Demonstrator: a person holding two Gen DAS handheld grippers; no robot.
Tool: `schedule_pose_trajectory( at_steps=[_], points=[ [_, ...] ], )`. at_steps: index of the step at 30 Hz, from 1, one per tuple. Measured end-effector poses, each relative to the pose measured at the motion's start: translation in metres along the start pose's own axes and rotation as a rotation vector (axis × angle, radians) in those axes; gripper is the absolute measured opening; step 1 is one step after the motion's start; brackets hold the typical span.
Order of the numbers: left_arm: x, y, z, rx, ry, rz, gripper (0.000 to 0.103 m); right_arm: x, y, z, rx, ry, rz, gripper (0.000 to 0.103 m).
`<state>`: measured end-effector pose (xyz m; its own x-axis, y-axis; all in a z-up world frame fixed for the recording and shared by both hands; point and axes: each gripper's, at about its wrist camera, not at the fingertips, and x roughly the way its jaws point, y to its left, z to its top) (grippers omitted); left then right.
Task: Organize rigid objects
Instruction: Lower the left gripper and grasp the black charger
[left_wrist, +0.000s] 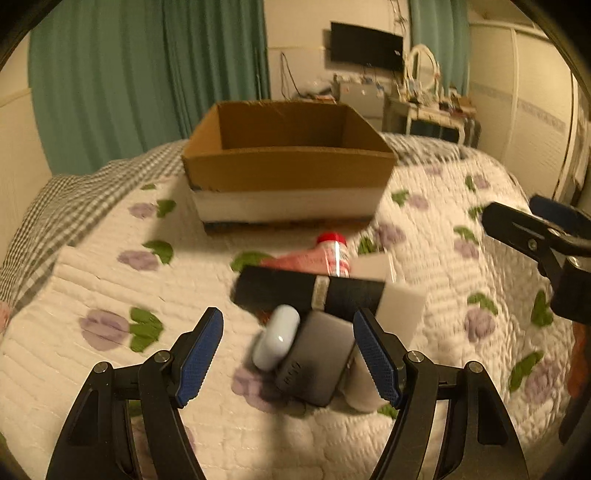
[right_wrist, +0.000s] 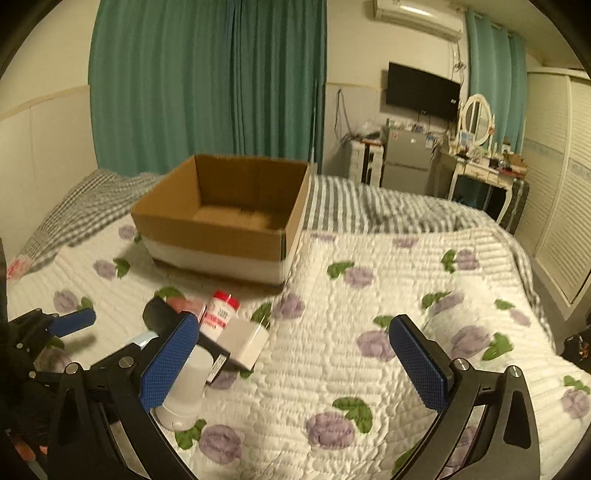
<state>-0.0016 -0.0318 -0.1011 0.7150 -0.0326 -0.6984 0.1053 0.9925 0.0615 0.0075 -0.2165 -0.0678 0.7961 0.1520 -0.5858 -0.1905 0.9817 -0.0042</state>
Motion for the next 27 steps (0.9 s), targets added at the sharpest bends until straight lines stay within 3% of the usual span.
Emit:
schedule_pose_trajectory(
  at_steps=[10,13,17,21,27],
  points=[
    [0.031,-0.008,-0.012,0.05,0.169,-0.009,0.072,0.01,-0.002,-0.006,0.01,0.055,0.023,0.103],
    [0.032,-0.011,-0.016,0.063,0.192,-0.04,0.051,0.01,-0.001,-0.006,0.002,0.056,0.02,0.103],
    [0.035,-0.016,-0.017,0.085,0.201,-0.056,0.051,0.01,0.004,-0.007,-0.015,0.058,0.015,0.103],
    [0.054,-0.022,-0.023,0.112,0.271,-0.039,0.047,0.015,0.009,-0.012,-0.041,0.078,0.001,0.103],
    [0.03,-0.018,-0.016,0.078,0.178,-0.078,0.044,0.015,0.017,-0.018,-0.066,0.105,-0.012,0.103]
  ],
)
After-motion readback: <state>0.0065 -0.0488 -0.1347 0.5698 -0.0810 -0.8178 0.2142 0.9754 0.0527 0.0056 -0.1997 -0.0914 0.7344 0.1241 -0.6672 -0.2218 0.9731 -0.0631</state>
